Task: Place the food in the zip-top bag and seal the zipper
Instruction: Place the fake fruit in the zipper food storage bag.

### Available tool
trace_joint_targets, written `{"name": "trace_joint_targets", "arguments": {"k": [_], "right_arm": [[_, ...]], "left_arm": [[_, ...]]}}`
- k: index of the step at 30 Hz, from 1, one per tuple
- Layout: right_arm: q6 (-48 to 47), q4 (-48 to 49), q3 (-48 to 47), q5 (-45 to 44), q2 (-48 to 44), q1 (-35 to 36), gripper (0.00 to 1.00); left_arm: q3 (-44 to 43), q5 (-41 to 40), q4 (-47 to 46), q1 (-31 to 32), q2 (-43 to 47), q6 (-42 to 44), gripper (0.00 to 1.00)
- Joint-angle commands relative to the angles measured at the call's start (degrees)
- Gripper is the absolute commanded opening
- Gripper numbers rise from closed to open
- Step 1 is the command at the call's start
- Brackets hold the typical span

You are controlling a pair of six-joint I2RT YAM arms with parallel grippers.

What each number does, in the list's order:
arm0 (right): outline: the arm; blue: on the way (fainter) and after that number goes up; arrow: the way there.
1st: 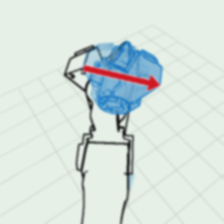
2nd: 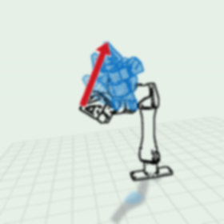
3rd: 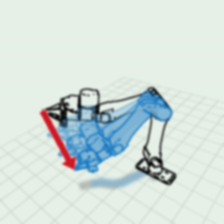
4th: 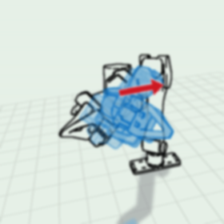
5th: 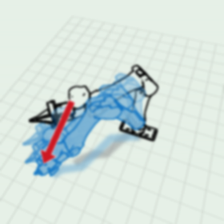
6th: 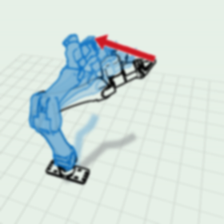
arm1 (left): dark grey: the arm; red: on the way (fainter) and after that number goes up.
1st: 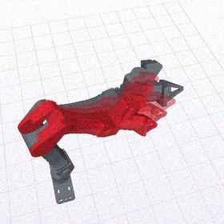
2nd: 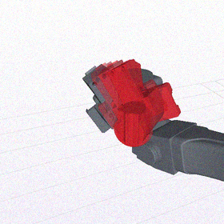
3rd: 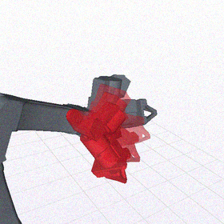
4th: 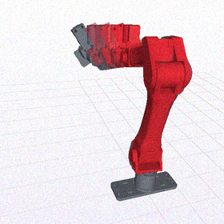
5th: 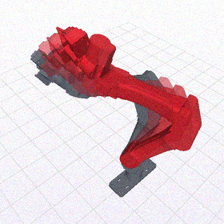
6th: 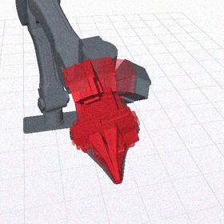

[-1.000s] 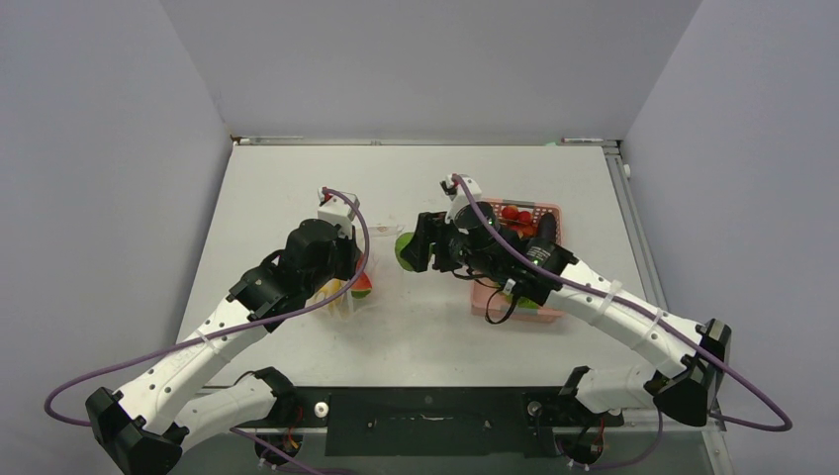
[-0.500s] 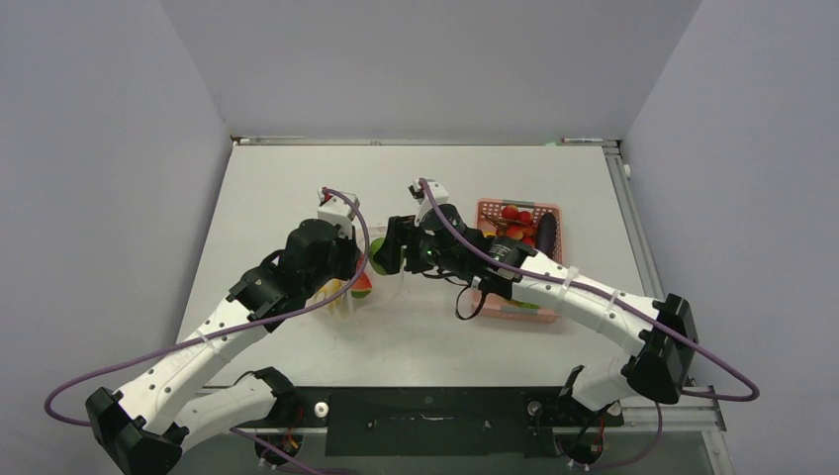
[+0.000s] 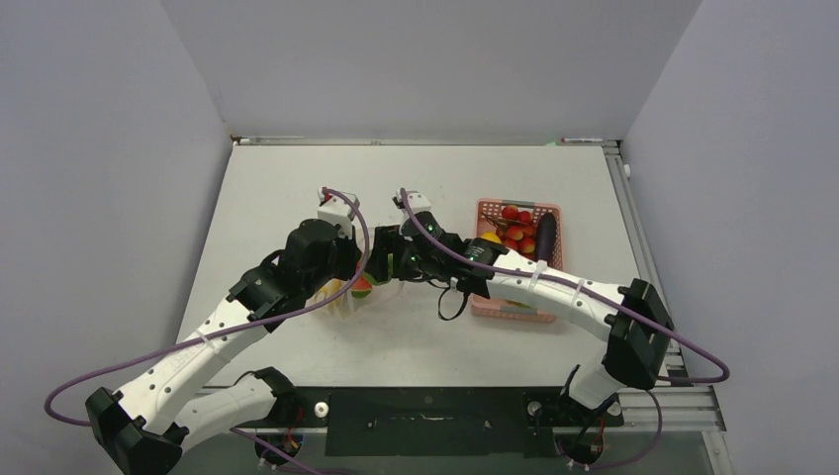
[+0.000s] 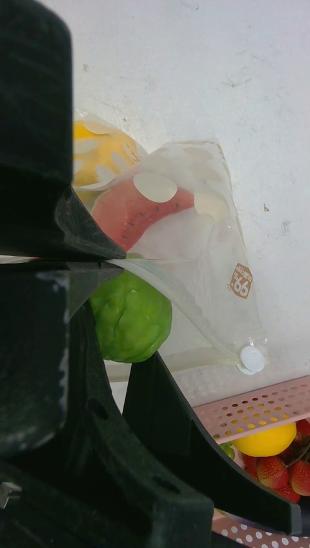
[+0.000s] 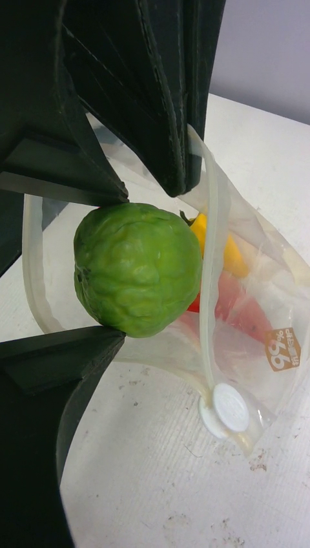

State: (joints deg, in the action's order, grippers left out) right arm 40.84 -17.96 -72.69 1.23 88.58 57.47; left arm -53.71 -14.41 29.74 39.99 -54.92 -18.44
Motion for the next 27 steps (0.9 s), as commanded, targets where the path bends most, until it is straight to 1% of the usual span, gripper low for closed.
{"name": "trace_joint_targets", "arguments": {"k": [1, 2, 4, 11, 18, 27], "right_arm": [[1.32, 3.05, -2.48, -3.21, 0.72, 0.45, 0.55], [1.44, 3.17, -2.52, -3.51, 0.83, 0.43, 0.58], [1.73, 3.46, -2.69, -3.76, 1.03, 0.39, 0.68], [2.16, 3.63, -3.1, -4.42, 0.99, 0.45, 0.86], [2.06, 3.21, -3.0, -4.54, -0.53, 0.38, 0.87], [0.25, -0.7, -2.54, -5.28, -5.22, 0.44, 0.85]], "left_arm": [[-0.42, 0.32, -2.75, -0.37, 0.95, 0.0, 0.0], [-0.39, 0.35, -2.6, -0.36, 1.01, -0.02, 0.0], [-0.42, 0.31, -2.6, -0.35, 1.08, -0.02, 0.0], [-0.38, 0.35, -2.58, -0.35, 1.21, -0.02, 0.0], [-0.43, 0.53, -2.69, -0.35, 1.13, -0.02, 0.0], [-0.42, 0.6, -2.76, -0.44, 0.91, -0.02, 0.0]]}}
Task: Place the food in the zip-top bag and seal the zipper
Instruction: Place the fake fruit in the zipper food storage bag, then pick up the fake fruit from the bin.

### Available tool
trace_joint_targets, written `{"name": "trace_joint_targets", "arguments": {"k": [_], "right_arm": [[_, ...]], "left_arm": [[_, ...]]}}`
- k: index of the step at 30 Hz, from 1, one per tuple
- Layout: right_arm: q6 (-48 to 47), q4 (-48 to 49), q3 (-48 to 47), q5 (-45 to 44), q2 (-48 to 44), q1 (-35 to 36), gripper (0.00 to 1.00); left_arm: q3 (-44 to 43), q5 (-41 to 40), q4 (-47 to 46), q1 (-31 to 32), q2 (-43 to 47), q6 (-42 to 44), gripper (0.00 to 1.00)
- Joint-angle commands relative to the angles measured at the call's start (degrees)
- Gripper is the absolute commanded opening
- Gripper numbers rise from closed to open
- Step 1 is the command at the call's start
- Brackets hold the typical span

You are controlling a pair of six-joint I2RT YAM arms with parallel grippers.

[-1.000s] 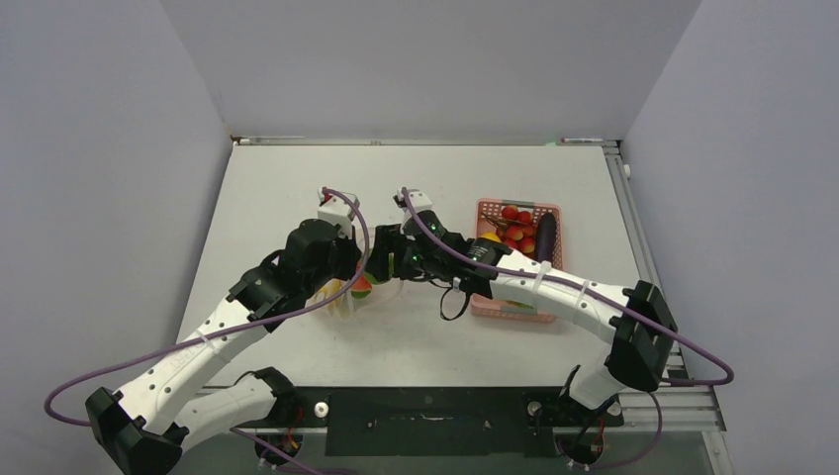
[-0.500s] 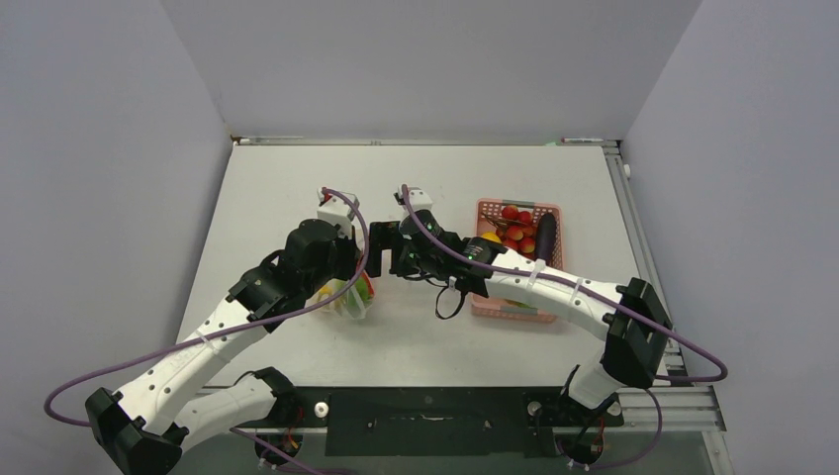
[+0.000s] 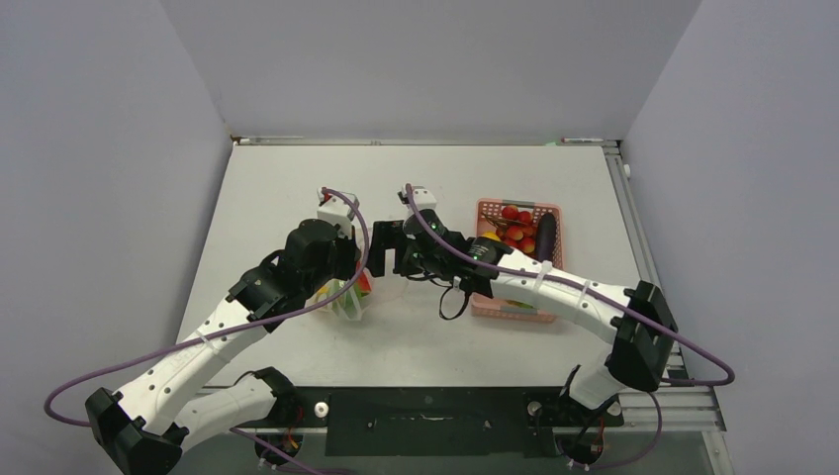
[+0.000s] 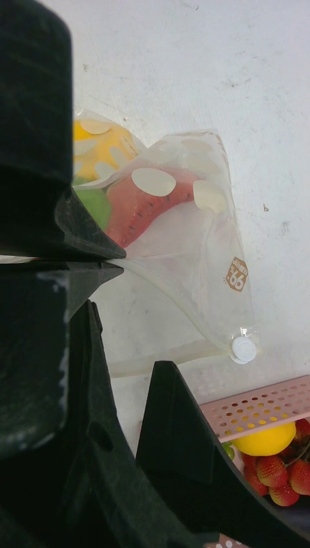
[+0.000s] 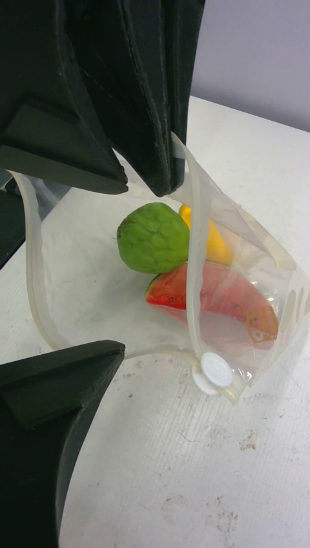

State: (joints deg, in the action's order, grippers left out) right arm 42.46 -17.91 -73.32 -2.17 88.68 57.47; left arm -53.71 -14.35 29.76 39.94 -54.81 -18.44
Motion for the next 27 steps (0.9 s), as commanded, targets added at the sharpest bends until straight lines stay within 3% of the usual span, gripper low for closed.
{"name": "trace_joint_targets", "arguments": {"k": [1, 10, 27], "right_arm": [[-1.57, -1.29, -1.62, -2.33, -6.25, 0.45, 0.85], [-3.43, -10.5, 0.08, -11.79, -14.29, -0.9, 0.82], [-5.15, -25.37, 3.44, -20.07, -22.4, -12.04, 0.78]], "left_arm": [[-0.43, 0.59, -2.78, -0.39, 0.76, -0.02, 0.0], [-0.42, 0.62, -2.8, -0.52, 0.58, -0.02, 0.0], [-0.41, 0.62, -2.83, -0.51, 0.14, -0.02, 0.0]]}}
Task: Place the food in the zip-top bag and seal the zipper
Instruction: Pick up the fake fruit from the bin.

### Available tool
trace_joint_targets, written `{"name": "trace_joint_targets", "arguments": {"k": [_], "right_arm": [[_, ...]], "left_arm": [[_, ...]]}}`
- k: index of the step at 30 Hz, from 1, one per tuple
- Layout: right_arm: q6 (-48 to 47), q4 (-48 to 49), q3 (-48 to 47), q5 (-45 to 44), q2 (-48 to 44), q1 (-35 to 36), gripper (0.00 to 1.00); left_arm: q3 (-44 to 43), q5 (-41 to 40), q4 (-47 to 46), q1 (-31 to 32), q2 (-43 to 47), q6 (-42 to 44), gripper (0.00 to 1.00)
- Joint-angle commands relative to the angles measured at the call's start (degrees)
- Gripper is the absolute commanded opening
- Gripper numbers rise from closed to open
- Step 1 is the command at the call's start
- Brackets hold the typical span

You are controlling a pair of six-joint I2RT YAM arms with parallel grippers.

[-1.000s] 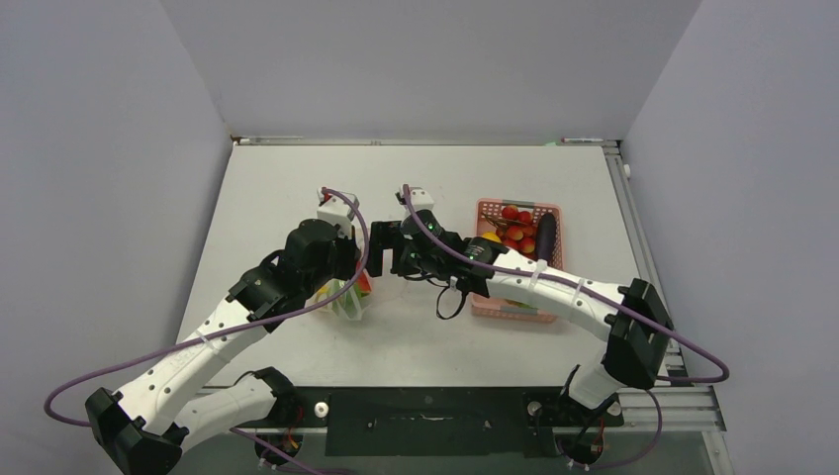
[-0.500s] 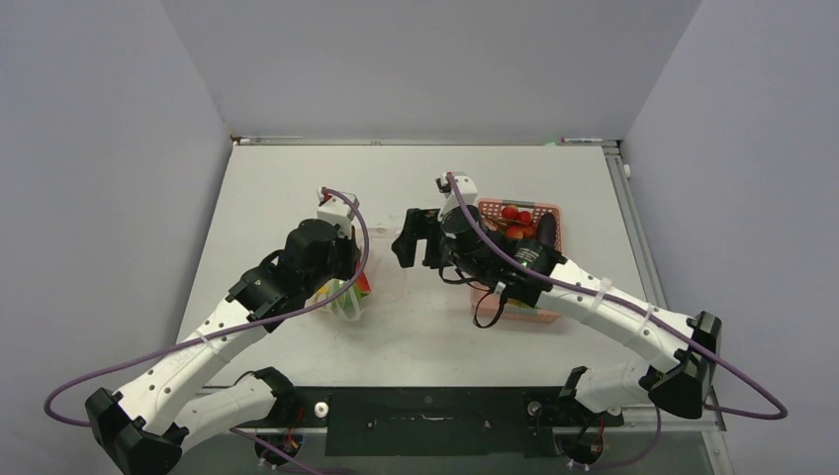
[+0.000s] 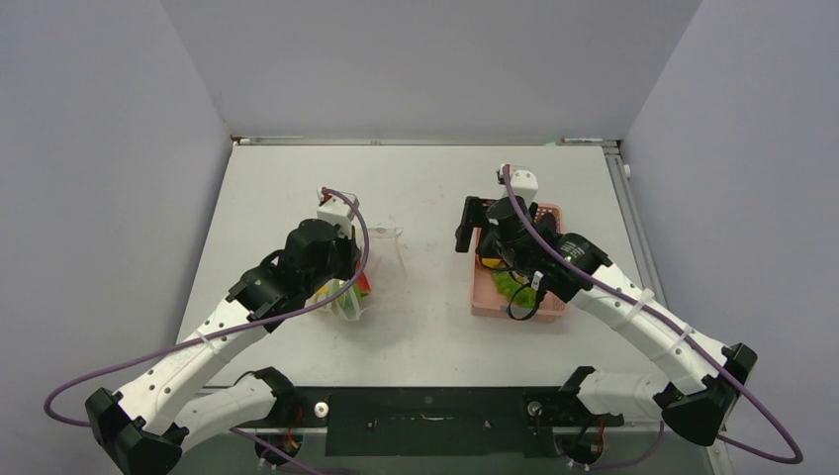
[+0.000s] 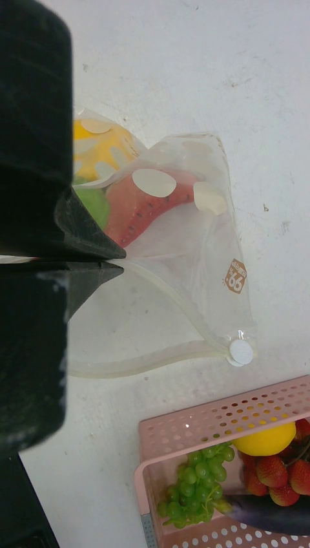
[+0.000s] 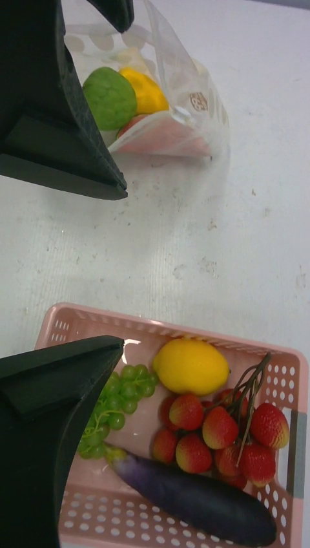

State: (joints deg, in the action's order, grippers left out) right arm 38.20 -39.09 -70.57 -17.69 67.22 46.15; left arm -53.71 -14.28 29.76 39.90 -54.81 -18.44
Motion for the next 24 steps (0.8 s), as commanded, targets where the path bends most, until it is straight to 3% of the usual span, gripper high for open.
{"name": "trace_joint_targets", "arguments": {"k": [1, 11, 24], "right_arm": [[-0.85, -4.96, 0.86, -5.01, -0.84, -1.06, 0.78], [-1.22, -6.09, 4.09, -3.13, 3.14, -5.62, 0.74], [-3.89, -0.24, 8.52, 2.26, 8.27, -11.47, 0.72]], "left_arm": [[-0.4, 0.56, -2.79, -0.44, 0.14, -0.02, 0.0], [-0.39, 0.49, -2.78, -0.45, 0.22, -0.02, 0.0], [-0.43, 0.53, -2.79, -0.46, 0.32, -0.02, 0.0]]}}
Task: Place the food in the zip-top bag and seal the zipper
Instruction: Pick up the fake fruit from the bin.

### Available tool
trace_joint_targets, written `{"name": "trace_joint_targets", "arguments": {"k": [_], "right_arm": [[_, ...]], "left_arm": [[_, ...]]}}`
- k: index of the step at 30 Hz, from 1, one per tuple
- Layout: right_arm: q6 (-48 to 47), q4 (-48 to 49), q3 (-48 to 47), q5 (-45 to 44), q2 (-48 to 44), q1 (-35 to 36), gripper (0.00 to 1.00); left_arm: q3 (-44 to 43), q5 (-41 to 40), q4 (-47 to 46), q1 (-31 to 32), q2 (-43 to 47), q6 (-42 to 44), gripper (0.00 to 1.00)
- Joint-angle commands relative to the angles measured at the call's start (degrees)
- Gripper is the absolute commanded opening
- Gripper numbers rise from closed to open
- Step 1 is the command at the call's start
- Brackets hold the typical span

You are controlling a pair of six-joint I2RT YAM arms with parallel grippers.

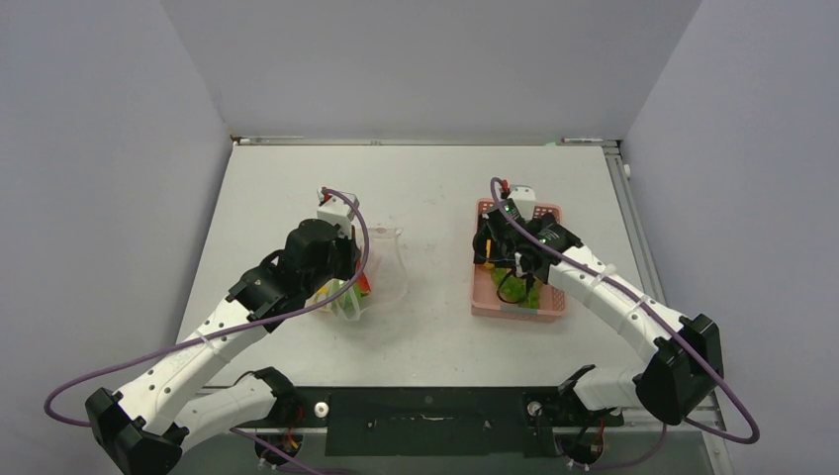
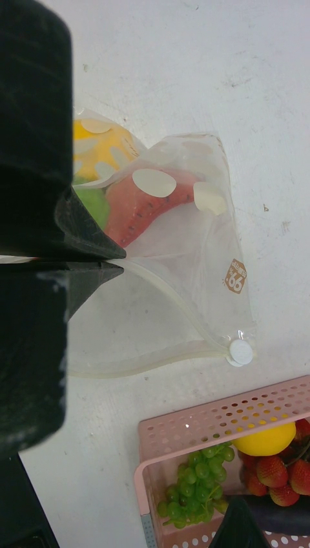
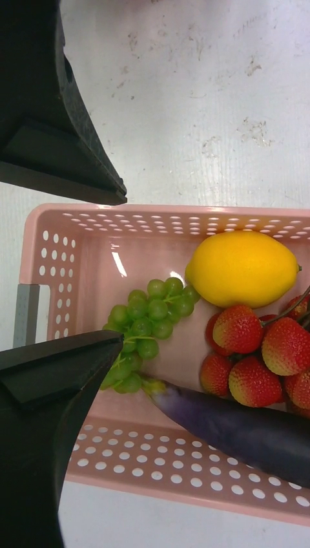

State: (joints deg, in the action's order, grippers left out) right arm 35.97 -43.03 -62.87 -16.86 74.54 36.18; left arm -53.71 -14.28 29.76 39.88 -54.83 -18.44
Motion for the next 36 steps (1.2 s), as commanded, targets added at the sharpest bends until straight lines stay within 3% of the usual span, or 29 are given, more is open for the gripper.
{"name": "trace_joint_targets", "arguments": {"k": [1, 14, 36], "right_arm": [[-1.75, 4.24, 1.01, 1.82, 1.5, -1.88, 0.71], [-4.02, 7.49, -0.98, 3.6, 8.79, -4.58, 0.65], [-6.93, 10.56, -6.12, 6.0, 17.94, -7.94, 0.64]], "left_arm": [[-0.41, 0.57, -2.73, -0.51, 0.37, -0.02, 0.0], [-0.39, 0.66, -2.76, -0.49, 0.0, 0.07, 0.0], [-0.47, 1.08, -2.82, -0.89, -0.19, 0.08, 0.0]]}}
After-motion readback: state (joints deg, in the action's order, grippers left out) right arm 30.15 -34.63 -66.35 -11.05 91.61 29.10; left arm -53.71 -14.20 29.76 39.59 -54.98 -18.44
